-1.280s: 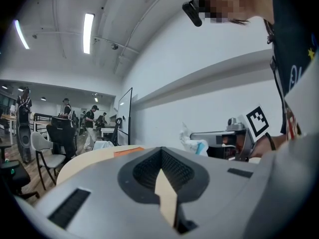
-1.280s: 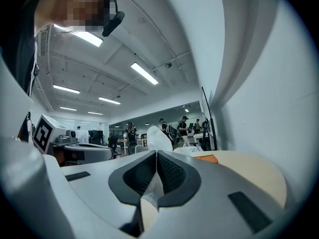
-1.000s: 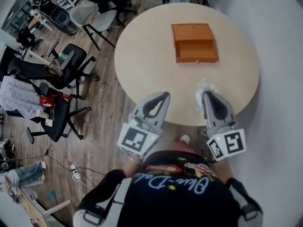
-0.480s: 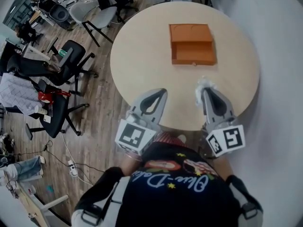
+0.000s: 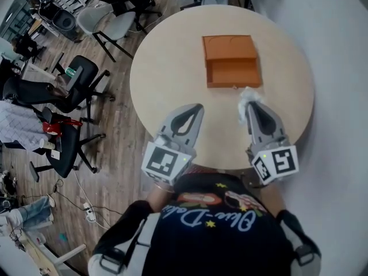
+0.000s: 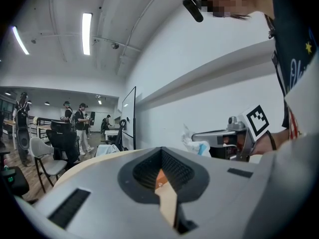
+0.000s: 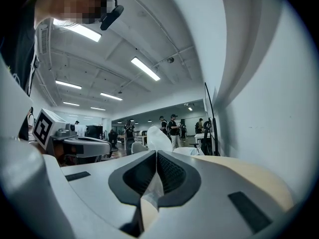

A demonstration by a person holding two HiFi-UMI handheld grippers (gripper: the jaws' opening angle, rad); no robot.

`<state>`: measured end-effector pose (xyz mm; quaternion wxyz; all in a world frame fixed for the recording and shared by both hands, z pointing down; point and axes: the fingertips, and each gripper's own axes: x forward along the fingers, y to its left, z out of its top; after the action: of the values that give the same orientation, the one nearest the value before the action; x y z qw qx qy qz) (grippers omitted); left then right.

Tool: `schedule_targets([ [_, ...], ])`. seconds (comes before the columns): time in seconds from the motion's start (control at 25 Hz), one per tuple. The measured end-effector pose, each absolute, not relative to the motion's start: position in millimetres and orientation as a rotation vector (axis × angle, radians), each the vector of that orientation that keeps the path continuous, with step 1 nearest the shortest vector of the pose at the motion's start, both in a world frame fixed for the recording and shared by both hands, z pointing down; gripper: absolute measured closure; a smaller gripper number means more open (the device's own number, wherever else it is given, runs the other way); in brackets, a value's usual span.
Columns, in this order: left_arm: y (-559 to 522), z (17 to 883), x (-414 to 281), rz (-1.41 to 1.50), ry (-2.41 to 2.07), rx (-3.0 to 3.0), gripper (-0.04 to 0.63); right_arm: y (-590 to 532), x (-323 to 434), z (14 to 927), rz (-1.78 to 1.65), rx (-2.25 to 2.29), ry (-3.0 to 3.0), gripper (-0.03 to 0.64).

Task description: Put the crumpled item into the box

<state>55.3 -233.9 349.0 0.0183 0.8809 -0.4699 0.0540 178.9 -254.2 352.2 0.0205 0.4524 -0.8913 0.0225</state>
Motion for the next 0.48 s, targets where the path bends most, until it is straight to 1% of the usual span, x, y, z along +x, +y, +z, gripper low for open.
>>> schedule_targets([
  [0.48, -291.5, 356.6, 41.0, 0.155, -1.401, 2.777, 0.603, -316.2, 161.3, 362.7, 0.069, 1.448, -2.679, 0.614],
])
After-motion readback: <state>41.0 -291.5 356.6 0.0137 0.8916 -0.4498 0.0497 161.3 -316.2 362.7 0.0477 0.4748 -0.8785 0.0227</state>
